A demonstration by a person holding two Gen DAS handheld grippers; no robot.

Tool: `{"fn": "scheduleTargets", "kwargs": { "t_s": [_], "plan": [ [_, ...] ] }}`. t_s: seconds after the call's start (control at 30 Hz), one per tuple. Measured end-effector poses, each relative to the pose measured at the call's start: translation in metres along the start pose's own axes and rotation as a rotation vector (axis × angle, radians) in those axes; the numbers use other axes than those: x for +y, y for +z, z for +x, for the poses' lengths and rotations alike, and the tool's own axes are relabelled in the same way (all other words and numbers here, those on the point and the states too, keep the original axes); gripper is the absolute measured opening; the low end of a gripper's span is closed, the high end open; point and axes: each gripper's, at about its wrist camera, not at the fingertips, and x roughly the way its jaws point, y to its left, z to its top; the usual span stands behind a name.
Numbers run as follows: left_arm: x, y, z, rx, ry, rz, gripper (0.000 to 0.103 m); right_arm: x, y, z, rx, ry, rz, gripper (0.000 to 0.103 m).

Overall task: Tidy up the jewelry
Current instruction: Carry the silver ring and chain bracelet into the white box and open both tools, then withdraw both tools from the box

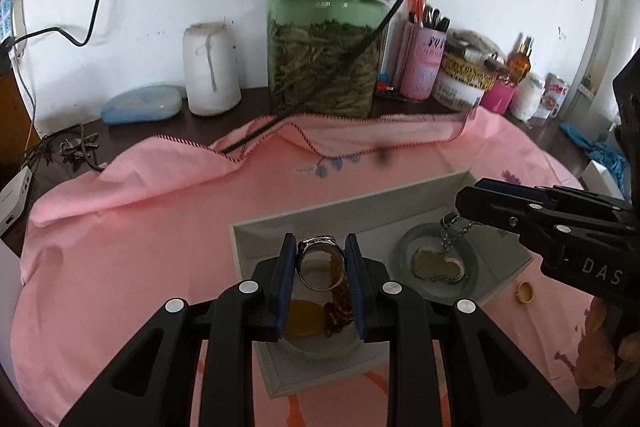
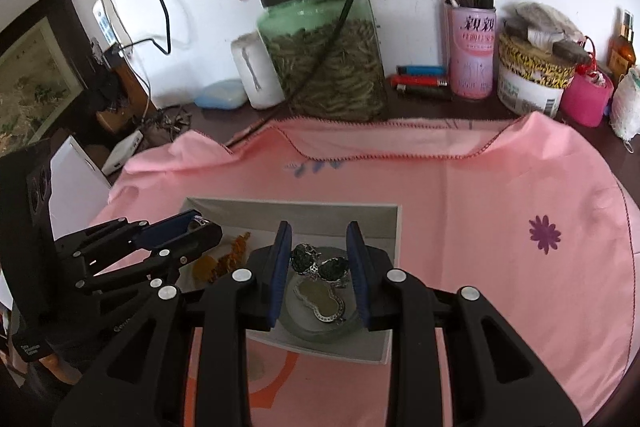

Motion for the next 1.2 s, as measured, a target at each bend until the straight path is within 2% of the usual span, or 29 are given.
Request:
{"fn": "scheduleTargets", "kwargs": {
  "t_s": [0.1,0.13,0.2,0.4,0.5,0.6,0.7,0.77,0.83,1.0,1.2],
  "plan": [
    [0.001,-0.003,0.003,0.006,-0.004,-0.005,0.027,0.000,-0.003,0.007,0.025,0.004,0.002,0.031],
    [0.001,-0.003,0.002,0.003,-0.003,-0.005,0.030,0.000,-0.003,0.008,0.029,0.004,0.004,0.035],
    [0.001,-0.001,-0.003,-0.017,-0.005,-0.012,0.041,0.000,-0.004,0.006,0.022,-0.001,0.004,0.036],
    [0.001,0.003,-0.024,-0.064,-0.020,-0.033,0.042,0.006,0.002,-0.019,-0.044,0.012,-0.003,0.036],
    [-0.001,0.004,-0.033,-0.090,-0.004,-0.025,0.046,0.013,0.003,-0.034,-0.086,0.000,-0.024,0.042],
    [-0.002,0.005,-0.041,-0.115,0.010,-0.022,0.053,0.018,0.003,-0.047,-0.123,-0.008,-0.039,0.050],
    [-0.005,0.004,-0.048,-0.139,0.031,-0.013,0.065,0.024,0.002,-0.061,-0.170,-0.043,-0.062,0.068],
    [-0.009,0.002,-0.050,-0.153,0.052,-0.002,0.070,0.030,0.001,-0.068,-0.209,-0.088,-0.085,0.085],
    [-0.013,0.001,-0.052,-0.158,0.063,0.016,0.075,0.036,-0.001,-0.075,-0.246,-0.138,-0.110,0.095],
    [-0.026,-0.006,-0.059,-0.186,0.099,0.066,0.090,0.047,-0.004,-0.084,-0.290,-0.198,-0.158,0.096],
    [-0.041,-0.012,-0.074,-0.244,0.129,0.109,0.095,0.044,-0.004,-0.088,-0.309,-0.199,-0.132,0.096]
  ]
}}
